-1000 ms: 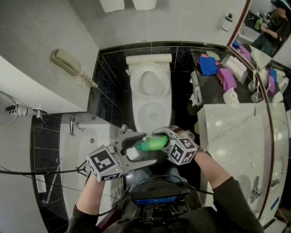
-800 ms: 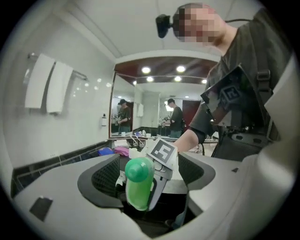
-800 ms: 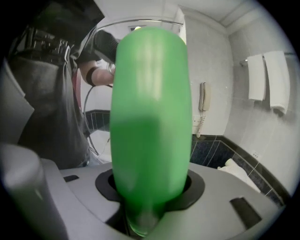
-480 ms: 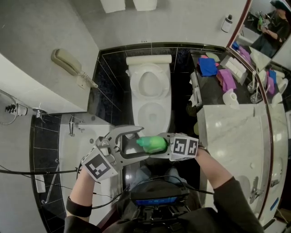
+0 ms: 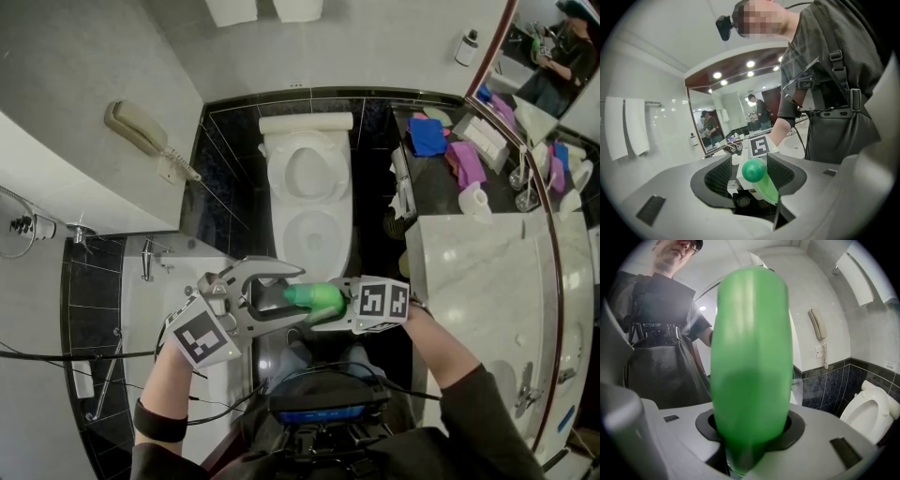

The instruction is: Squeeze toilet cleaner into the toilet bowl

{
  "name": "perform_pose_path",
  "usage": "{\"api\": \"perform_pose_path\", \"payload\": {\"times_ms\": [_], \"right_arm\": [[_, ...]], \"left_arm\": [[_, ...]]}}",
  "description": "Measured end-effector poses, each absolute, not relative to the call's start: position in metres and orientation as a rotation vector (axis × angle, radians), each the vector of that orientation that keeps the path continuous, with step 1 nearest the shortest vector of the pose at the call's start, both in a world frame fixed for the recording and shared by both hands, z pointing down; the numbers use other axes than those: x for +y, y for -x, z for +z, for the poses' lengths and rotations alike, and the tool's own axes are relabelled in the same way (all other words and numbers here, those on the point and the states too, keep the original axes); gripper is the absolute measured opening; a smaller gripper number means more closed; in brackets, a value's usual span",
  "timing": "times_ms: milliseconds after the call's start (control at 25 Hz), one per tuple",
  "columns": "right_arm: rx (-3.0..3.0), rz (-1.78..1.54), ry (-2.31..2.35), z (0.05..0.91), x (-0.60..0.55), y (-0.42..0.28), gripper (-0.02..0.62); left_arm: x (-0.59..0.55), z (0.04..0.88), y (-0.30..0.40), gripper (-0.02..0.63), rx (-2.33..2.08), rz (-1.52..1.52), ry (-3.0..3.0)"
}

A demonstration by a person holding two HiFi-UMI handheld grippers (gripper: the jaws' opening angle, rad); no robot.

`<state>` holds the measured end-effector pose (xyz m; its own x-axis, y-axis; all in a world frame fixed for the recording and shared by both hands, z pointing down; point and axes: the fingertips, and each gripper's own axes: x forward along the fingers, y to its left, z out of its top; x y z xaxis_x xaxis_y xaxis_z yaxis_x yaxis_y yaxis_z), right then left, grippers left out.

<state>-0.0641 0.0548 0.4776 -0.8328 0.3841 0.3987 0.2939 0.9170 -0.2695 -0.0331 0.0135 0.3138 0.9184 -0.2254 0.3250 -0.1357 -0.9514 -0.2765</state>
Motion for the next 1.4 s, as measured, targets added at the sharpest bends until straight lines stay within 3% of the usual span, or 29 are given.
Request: {"api": "perform_pose_path", "payload": {"times_ms": [200,400,840,1080,1400], "right_arm": [[-2.629,0.263,0.474,0.477,0.052,0.064,0.189],[-2.628,0.173,0.379,0.481,0.039,0.064,0.189],[-2.54,-0.35,-0.03,0.5,-0.014,0.052,0.189],[-2.497,-0.437,-0.064,0.508,-0.018,0.047,0.189],[-2.497,-0.407,-0.021,0.513,-0.007,0.046,0.189]], "left_arm": [[0.015,0.319,0.031,0.158,0.249,-0.548,2.858],[0.013,0.32,0.032,0.153,0.271,-0.557,2.926],[0.013,0.339,0.035,0.15,0.578,-0.519,3.312],[0.012,0.36,0.044,0.15,0.829,-0.405,3.541],[0.022,0.363,0.042,0.165,0.757,-0.431,3.489]]}}
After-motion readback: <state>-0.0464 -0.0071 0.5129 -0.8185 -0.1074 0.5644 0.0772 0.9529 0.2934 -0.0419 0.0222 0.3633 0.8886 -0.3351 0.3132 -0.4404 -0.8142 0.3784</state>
